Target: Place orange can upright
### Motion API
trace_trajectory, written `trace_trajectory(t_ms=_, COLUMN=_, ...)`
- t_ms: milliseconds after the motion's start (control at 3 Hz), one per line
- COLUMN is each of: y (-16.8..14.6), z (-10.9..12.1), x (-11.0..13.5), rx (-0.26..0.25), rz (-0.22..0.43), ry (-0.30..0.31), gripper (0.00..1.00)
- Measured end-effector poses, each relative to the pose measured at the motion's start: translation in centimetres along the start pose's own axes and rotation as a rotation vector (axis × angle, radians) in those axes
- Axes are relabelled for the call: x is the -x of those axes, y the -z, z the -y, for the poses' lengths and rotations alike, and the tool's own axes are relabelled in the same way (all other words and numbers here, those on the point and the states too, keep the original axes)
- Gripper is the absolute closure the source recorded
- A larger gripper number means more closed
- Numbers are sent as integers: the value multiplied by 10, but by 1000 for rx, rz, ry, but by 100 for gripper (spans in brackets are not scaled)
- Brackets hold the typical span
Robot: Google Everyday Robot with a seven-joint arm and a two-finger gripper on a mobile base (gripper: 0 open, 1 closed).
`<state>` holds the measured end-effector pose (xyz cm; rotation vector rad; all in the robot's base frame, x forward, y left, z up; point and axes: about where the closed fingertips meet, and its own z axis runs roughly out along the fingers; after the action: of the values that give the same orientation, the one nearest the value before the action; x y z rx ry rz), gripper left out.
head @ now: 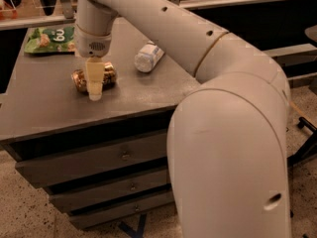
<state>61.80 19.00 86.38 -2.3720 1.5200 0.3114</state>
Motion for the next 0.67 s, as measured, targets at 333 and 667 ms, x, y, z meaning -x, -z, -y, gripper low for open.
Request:
trace_trajectory(t_ms=333, y=-10, z=-6, x=-11, rx=18, rz=16, ry=-22, gripper=0)
trace_trajectory(t_ms=667, y=-17, z=-6, x=-20, rx=29, rz=16, ry=-44, gripper=0)
